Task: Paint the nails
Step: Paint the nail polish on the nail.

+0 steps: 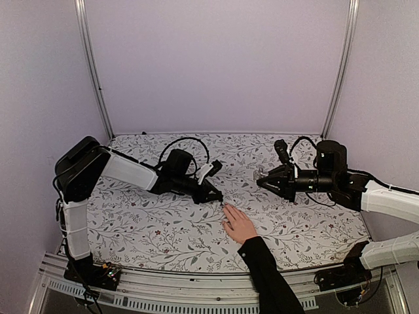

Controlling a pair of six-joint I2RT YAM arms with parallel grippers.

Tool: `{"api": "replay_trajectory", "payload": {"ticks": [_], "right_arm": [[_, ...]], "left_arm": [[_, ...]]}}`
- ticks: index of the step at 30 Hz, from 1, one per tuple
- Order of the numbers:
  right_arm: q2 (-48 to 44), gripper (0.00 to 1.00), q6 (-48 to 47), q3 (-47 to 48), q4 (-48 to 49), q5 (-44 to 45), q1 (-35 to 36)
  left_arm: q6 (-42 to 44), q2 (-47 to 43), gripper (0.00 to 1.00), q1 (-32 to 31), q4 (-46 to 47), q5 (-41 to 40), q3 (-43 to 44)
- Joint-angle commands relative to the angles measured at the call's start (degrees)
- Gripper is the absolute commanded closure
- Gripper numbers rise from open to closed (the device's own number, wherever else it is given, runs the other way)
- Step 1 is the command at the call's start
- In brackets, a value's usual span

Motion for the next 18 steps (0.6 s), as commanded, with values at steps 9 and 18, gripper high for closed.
{"api": "replay_trajectory", "payload": {"ticks": [9,18], "right_arm": [[-0.47,1.00,0.34,-0.73,1.65,0.13,-0.43],[-0.56,1.00,0.34,-0.73,1.67,0.13,-0.42]], "left_arm": [[0.51,1.24,1.00,-0.04,-1.27,-0.35,1.34],[0.60,0.65,1.00,0.15,-1.33,-0.60,0.99]]}}
